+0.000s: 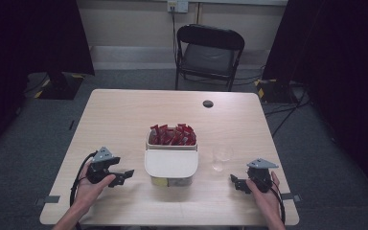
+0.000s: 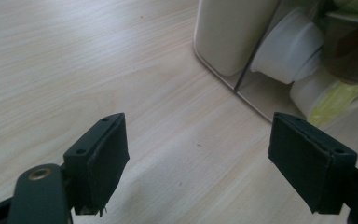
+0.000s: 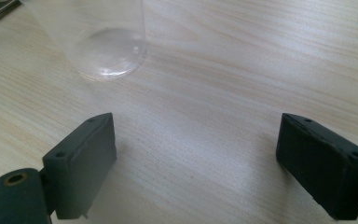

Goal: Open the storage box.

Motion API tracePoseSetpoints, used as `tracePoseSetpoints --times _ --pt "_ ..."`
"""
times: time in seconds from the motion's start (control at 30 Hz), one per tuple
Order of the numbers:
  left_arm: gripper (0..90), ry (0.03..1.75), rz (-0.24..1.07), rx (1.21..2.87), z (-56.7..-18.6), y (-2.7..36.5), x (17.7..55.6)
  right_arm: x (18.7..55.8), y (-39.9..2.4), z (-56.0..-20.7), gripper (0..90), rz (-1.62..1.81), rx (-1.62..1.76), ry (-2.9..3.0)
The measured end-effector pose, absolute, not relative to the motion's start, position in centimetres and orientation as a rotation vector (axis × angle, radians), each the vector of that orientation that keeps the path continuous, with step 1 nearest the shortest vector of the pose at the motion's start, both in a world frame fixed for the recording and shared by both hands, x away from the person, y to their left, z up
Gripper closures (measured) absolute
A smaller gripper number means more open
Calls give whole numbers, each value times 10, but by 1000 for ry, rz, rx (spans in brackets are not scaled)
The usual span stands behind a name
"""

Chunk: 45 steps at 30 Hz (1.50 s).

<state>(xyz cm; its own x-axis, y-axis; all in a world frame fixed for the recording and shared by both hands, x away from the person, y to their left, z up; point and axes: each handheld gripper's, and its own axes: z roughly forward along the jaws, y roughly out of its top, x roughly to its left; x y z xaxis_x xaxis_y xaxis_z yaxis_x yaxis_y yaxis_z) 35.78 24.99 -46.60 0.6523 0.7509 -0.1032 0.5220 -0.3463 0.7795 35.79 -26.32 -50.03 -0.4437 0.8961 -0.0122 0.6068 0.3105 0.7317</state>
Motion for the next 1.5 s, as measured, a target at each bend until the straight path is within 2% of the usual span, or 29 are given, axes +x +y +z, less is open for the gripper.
tracePoseSetpoints --times 1.07,1.5 --pt "199 830 225 2028 -453 205 348 358 -263 -500 116 932 1335 2164" --pt "158 805 183 2017 -448 194 349 358 -263 -500 116 932 1335 2164"
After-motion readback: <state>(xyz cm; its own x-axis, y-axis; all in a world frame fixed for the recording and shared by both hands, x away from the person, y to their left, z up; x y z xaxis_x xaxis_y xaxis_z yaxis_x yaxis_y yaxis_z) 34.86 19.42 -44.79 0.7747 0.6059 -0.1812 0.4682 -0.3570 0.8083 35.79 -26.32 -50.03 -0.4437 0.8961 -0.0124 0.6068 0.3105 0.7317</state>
